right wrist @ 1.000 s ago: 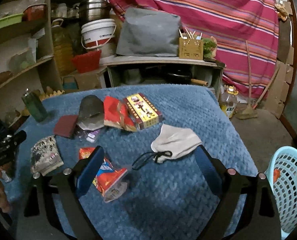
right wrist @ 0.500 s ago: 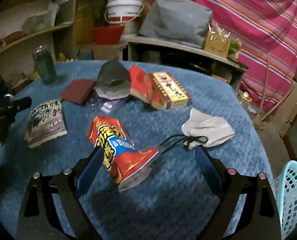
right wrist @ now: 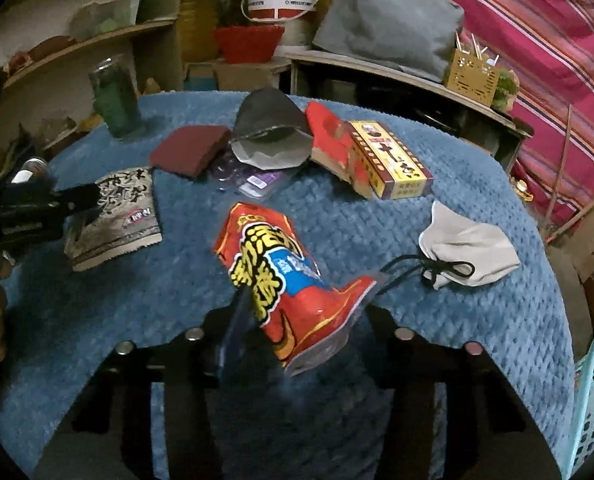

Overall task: Collect trash
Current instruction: 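Grasp the black-and-white printed snack packet with the left tool while the right tool grasps the red chip bag, then carry both packets over the basket and open the left tool to drop the printed packet, then open the right tool over the basket to drop the red chip bag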

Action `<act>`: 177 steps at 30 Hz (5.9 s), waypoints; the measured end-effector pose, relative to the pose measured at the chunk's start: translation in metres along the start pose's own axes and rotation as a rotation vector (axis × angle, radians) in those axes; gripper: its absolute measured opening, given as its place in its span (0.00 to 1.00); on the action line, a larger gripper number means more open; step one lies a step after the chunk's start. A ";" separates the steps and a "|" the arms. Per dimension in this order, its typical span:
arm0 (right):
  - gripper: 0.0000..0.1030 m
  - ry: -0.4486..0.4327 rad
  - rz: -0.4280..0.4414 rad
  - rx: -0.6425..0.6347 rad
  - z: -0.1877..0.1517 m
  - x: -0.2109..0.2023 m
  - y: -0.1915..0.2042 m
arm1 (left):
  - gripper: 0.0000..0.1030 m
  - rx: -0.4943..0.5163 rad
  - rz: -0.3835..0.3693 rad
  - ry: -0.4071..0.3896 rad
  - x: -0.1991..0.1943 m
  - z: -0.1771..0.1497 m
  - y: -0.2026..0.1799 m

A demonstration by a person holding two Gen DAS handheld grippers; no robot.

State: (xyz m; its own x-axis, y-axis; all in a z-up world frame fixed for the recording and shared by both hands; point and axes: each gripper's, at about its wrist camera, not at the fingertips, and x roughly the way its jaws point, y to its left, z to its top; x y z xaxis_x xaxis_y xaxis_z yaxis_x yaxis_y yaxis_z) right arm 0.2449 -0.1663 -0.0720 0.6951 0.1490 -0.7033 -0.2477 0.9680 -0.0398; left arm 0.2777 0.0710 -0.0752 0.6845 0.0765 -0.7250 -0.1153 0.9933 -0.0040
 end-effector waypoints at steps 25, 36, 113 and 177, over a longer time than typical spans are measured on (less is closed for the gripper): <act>0.36 -0.022 -0.027 0.122 -0.009 -0.010 -0.026 | 0.68 0.002 -0.005 0.088 0.032 0.001 -0.015; 0.36 -0.021 -0.025 0.124 -0.010 -0.010 -0.027 | 0.38 -0.006 -0.031 0.077 0.029 0.002 -0.013; 0.35 -0.126 -0.367 0.372 -0.127 -0.208 -0.289 | 0.07 0.269 -0.451 -0.070 -0.125 -0.039 -0.299; 0.84 -0.020 -0.471 0.475 -0.142 -0.157 -0.282 | 0.95 0.280 -0.246 -0.230 -0.117 -0.027 -0.206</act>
State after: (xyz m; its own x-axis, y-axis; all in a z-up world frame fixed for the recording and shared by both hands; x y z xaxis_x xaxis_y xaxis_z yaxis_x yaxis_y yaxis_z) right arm 0.1096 -0.4915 -0.0508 0.6700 -0.3121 -0.6736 0.4061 0.9136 -0.0194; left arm 0.2013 -0.1445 -0.0080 0.8132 -0.1792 -0.5536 0.2492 0.9670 0.0529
